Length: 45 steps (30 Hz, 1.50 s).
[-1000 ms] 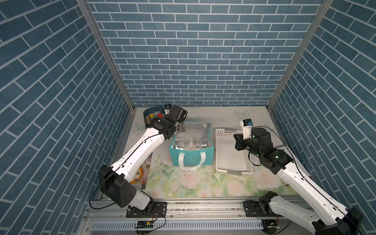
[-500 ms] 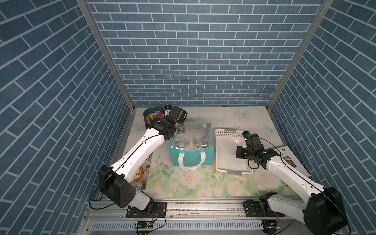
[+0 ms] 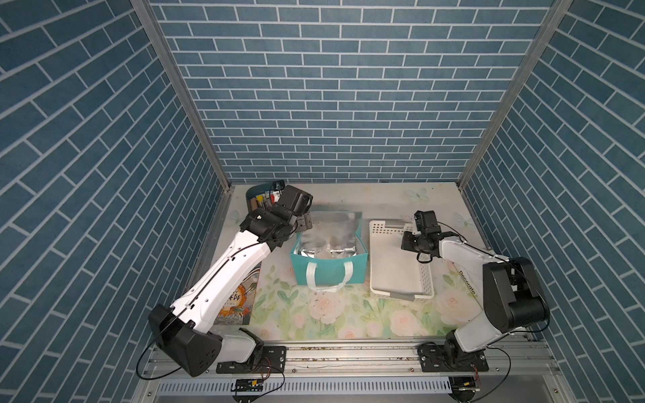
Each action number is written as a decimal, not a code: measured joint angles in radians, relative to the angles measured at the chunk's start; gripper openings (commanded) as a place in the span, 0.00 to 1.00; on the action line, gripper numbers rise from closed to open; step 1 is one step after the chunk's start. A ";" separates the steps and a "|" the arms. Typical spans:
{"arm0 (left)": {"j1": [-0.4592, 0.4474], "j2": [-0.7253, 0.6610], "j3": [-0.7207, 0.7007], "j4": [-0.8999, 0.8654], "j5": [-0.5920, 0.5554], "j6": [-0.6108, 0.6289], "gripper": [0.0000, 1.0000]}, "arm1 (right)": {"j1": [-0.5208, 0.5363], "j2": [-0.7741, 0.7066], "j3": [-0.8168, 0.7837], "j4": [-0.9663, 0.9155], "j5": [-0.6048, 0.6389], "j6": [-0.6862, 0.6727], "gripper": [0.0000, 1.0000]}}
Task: Place the ice pack in the delivery bag
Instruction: Adjust the bin at the center of the board.
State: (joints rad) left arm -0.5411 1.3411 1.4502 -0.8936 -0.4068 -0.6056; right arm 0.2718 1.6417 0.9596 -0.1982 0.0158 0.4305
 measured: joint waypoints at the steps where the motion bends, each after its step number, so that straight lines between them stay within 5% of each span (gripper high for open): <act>1: 0.000 -0.011 -0.007 0.005 -0.001 0.002 0.92 | -0.003 0.027 0.024 0.005 0.018 0.000 0.00; 18: 0.000 -0.313 -0.286 0.105 0.057 -0.043 0.92 | -0.118 0.299 0.407 0.049 0.085 -0.005 0.00; 22: 0.000 -0.343 -0.314 0.127 0.084 -0.063 0.92 | -0.118 0.254 0.346 0.061 0.064 -0.008 0.00; 29: 0.000 -0.345 -0.329 0.169 0.132 -0.093 0.92 | -0.118 -0.024 0.005 0.058 0.005 0.014 0.00; 35: 0.000 -0.313 -0.330 0.232 0.161 -0.106 0.92 | -0.118 -0.229 -0.139 0.079 -0.069 0.049 0.38; 45: 0.000 -0.297 -0.337 0.280 0.156 -0.162 0.92 | -0.118 -0.335 -0.179 0.025 -0.171 0.045 0.76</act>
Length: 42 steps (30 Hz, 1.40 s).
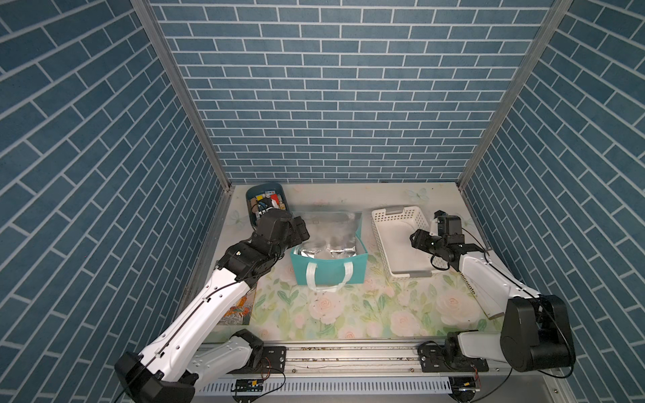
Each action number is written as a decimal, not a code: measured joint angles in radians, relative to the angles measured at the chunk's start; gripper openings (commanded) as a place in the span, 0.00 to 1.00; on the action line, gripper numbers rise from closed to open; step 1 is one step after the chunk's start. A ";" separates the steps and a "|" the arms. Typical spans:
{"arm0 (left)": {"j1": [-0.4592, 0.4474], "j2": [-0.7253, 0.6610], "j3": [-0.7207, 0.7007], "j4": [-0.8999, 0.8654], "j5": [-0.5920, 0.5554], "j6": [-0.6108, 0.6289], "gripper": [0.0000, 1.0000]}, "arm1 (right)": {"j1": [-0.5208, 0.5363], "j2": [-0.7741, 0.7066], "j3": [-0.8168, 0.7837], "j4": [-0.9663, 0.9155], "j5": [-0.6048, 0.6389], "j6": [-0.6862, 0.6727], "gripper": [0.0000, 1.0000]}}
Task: Place the ice pack in the delivery bag
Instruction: Adjust the bin at the center of the board, then adjust the delivery bag at the center of the board.
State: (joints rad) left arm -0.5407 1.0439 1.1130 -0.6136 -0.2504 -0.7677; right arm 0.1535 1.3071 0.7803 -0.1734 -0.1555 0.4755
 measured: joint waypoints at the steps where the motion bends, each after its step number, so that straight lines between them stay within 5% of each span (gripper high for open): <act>1: 0.000 -0.007 -0.004 0.005 -0.002 -0.005 0.92 | 0.000 -0.018 -0.003 -0.002 -0.011 -0.001 0.79; 7: 0.000 -0.023 -0.010 0.028 -0.036 -0.021 0.92 | 0.031 -0.206 -0.066 0.130 -0.193 -0.011 0.91; 14: 0.000 -0.015 -0.010 0.051 -0.090 -0.029 0.93 | 0.354 -0.388 -0.137 0.329 -0.319 -0.167 0.92; 18: 0.000 -0.014 -0.006 0.076 -0.101 -0.029 0.93 | 0.446 -0.469 -0.262 0.429 -0.321 -0.220 0.92; 26: 0.000 -0.011 -0.001 0.081 -0.106 -0.029 0.93 | 0.499 -0.410 -0.276 0.458 -0.306 -0.301 0.87; 29: 0.000 -0.023 -0.001 0.080 -0.108 -0.031 0.94 | 0.542 -0.370 -0.270 0.478 -0.300 -0.334 0.78; 34: 0.000 -0.068 -0.001 0.080 -0.105 -0.030 0.94 | 0.571 -0.297 -0.246 0.518 -0.268 -0.373 0.44; 38: 0.000 -0.100 -0.001 0.080 -0.100 -0.002 0.95 | 0.571 -0.216 -0.159 0.519 -0.251 -0.380 0.00; 42: 0.000 -0.125 -0.001 0.077 -0.096 0.043 0.97 | 0.571 -0.205 -0.132 0.526 -0.222 -0.376 0.00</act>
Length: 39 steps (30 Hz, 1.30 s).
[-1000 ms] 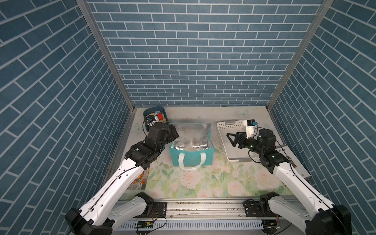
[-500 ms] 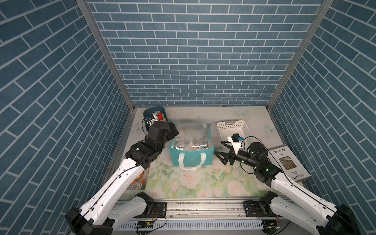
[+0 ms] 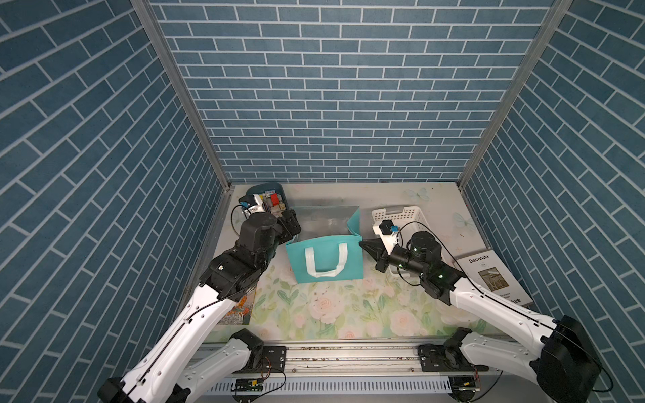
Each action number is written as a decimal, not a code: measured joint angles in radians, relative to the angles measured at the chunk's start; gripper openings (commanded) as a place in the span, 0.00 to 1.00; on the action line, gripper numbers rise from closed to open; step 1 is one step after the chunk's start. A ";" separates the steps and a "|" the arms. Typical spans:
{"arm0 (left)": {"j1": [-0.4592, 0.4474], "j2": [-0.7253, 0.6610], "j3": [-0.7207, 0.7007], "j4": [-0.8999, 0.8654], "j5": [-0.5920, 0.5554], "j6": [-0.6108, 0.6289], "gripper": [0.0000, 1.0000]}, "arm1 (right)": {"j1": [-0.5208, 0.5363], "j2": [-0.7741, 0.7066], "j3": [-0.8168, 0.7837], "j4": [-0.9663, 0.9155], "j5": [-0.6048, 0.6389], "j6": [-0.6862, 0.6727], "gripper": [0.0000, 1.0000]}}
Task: Place the ice pack in the delivery bag
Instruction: Adjust the delivery bag at the center of the board.
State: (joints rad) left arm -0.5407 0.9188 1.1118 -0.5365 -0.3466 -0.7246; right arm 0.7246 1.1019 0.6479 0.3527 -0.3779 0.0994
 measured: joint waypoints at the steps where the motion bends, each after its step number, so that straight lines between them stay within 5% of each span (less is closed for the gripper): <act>1: 0.000 -0.007 -0.001 0.000 0.001 0.010 0.97 | 0.000 -0.001 0.000 -0.001 0.010 0.000 0.00; 8: 0.000 -0.059 -0.051 0.035 0.071 0.092 0.96 | -0.026 -0.045 -0.010 -0.015 0.121 0.000 0.00; 22: -0.003 -0.041 -0.210 0.085 0.263 0.179 0.80 | -0.182 -0.003 0.000 -0.059 0.173 0.008 0.00; 31: -0.003 -0.172 -0.400 0.178 0.301 0.156 0.87 | -0.188 -0.001 0.015 -0.093 0.173 0.008 0.01; 39: -0.003 -0.112 -0.444 0.267 0.303 0.185 0.92 | -0.190 -0.067 0.031 -0.172 0.117 -0.015 0.63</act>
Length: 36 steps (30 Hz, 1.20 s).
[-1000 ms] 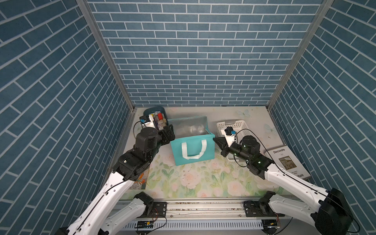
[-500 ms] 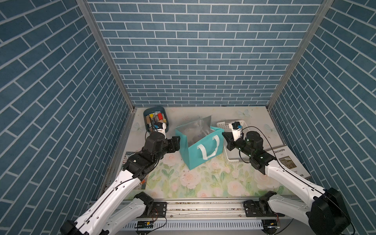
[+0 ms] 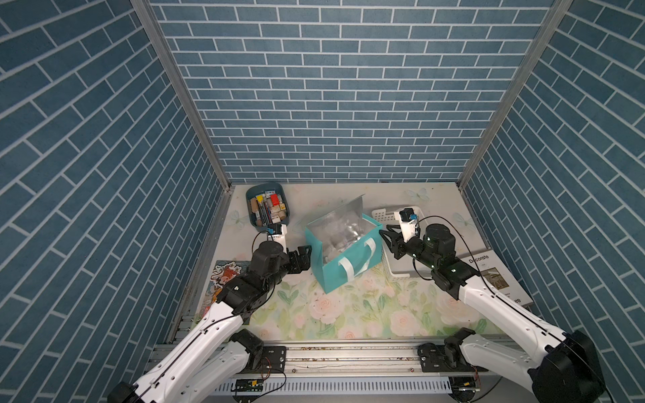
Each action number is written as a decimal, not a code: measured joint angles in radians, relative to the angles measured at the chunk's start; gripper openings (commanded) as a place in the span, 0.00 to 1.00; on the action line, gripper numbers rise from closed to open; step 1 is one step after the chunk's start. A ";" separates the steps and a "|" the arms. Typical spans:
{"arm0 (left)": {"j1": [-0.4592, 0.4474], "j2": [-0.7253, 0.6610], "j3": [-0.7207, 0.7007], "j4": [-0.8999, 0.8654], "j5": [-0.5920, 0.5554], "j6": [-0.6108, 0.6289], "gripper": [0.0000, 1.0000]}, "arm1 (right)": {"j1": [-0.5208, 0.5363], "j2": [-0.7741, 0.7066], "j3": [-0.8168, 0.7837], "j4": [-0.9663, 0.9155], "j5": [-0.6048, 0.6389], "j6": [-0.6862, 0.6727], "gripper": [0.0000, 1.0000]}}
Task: Place the ice pack in the delivery bag
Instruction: Adjust the delivery bag at the center of the board, then close the delivery bag at the center of the board.
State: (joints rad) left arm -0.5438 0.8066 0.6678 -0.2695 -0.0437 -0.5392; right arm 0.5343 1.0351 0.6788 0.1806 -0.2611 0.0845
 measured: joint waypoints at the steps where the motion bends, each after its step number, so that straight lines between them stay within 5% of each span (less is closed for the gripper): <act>1: 0.000 0.011 0.000 0.014 -0.005 0.007 0.92 | 0.000 -0.013 0.000 -0.013 -0.009 -0.004 0.68; 9: 0.013 0.113 0.005 0.100 0.076 0.092 0.91 | 0.045 -0.130 0.018 -0.160 -0.034 -0.004 0.73; 18: 0.015 0.167 0.014 0.178 0.151 0.164 0.91 | 0.151 -0.194 0.020 -0.223 -0.044 0.019 0.58; 28: 0.016 0.200 0.014 0.215 0.190 0.188 0.90 | 0.224 -0.019 0.038 -0.181 -0.050 0.042 0.53; 36: 0.016 0.203 0.014 0.221 0.203 0.175 0.89 | 0.301 0.116 0.141 -0.130 -0.018 0.036 0.59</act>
State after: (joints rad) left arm -0.5278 1.0092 0.6823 -0.0483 0.1589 -0.3637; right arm 0.8349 1.1507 0.8196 0.0505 -0.2794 0.1207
